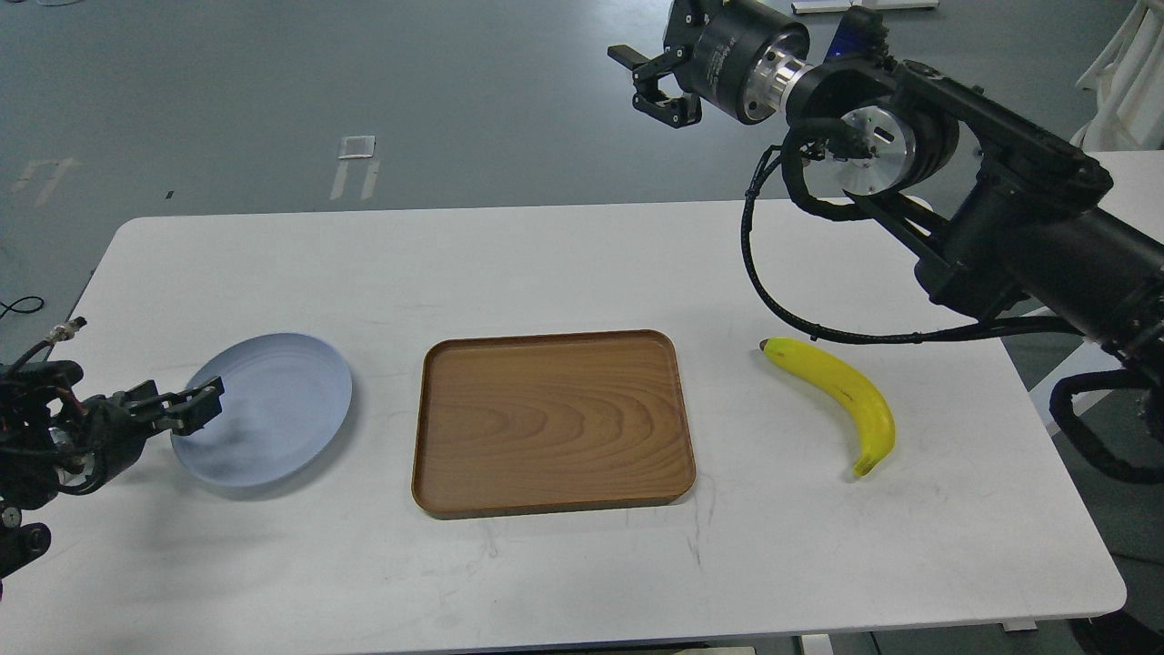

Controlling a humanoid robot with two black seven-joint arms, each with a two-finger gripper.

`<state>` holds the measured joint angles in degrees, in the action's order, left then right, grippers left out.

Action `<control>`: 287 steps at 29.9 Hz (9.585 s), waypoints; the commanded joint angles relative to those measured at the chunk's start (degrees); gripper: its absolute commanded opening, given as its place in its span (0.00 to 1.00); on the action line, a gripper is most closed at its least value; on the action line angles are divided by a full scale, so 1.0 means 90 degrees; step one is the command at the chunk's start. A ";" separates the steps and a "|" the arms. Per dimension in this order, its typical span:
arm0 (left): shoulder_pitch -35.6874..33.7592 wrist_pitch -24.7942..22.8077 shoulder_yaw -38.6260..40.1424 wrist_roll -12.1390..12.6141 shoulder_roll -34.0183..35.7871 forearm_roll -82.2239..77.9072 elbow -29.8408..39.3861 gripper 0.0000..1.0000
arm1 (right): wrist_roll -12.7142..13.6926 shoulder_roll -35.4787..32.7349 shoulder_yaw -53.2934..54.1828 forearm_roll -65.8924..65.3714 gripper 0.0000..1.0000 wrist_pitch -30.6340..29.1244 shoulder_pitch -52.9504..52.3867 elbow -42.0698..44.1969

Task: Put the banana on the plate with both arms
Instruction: 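Close the left gripper on the plate rim nearest it, then lift the plate with the left gripper and set it on the wooden tray, then release the plate and raise the left gripper away from the tray, then move the right gripper down to the middle of the banana, then close the right gripper around the banana, then lift the banana with the right gripper and carry it over the plate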

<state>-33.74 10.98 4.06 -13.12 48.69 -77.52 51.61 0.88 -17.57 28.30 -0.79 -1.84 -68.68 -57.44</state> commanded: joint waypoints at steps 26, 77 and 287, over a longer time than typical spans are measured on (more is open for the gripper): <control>0.0087 0.0068 -0.0041 -0.0388 0.0069 -0.0009 -0.0051 0.00 | -0.0039 -0.0079 0.0001 0.0000 1.00 0.0039 0.0102 -0.0024; -0.1574 -0.0273 -0.0734 -0.0866 -0.2245 0.0030 0.0643 0.00 | -0.0048 -0.0128 -0.0009 -0.0010 1.00 0.0039 0.0160 -0.0014; -0.1691 -0.2422 0.3250 0.0540 -0.1679 0.7881 0.0486 0.98 | -0.1943 -0.0129 -0.4697 -0.9600 0.00 0.0410 0.0619 -0.0288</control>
<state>-49.00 -10.80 33.31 -8.25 33.66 -6.56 55.99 -16.61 -19.51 -13.91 -87.19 1.77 -63.52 -60.87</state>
